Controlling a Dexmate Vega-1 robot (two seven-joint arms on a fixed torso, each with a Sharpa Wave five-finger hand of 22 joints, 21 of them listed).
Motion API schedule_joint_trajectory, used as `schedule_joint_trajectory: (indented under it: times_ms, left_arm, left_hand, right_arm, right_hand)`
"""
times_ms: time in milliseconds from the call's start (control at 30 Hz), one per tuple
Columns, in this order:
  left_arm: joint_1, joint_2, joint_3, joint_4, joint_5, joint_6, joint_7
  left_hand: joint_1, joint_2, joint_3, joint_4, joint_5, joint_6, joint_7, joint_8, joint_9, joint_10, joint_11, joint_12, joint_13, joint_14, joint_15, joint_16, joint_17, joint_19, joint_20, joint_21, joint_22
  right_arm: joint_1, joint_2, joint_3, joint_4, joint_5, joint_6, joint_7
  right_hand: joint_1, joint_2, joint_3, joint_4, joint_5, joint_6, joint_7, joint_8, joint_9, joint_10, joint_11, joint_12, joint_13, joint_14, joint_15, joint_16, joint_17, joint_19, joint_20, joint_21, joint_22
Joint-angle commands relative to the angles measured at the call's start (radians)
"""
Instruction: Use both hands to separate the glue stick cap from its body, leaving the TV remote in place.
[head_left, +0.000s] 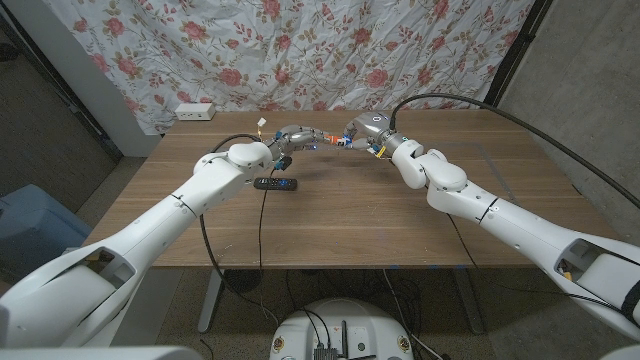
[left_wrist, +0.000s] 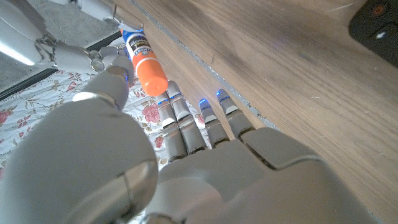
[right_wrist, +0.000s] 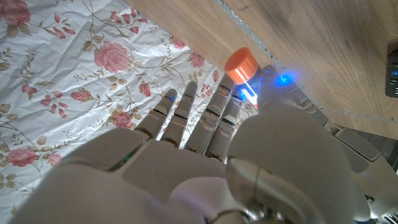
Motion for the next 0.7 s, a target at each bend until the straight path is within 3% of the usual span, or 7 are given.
schedule_joint_trajectory:
  times_ms: [33,700]
  left_arm:
    - [0.004,0.003,-0.005,-0.008,-0.005,0.011,0.009]
    - [-0.011,-0.007,0.009,0.011,0.007,0.011,0.006]
  left_hand:
    - [0.018,0.001,-0.007,0.001,0.006,0.024,0.001,-0.005,0.0,0.023,-0.003,-0.001,0.003,0.019,-0.016,0.007,0.002,0.012,-0.002,0.006,0.001]
    - [0.06,0.015,-0.016,0.0,0.012,0.068,-0.007,-0.021,0.001,0.06,-0.018,-0.012,0.003,0.04,-0.025,0.003,0.002,0.029,-0.006,0.005,0.001]
  right_arm:
    - [0.001,0.002,-0.004,0.002,-0.003,-0.007,-0.003]
    - [-0.009,-0.006,0.002,-0.015,0.002,0.001,-0.013]
  right_hand:
    - [0.007,0.01,-0.002,0.001,0.008,0.038,-0.027,0.003,0.003,0.007,0.003,0.001,0.002,0.005,-0.124,0.007,0.005,0.004,0.001,-0.002,0.002]
    - [0.014,0.011,-0.004,0.0,0.007,0.044,-0.027,0.002,0.004,0.01,0.003,0.002,0.003,0.005,-0.124,0.008,0.005,0.005,0.002,-0.002,0.002]
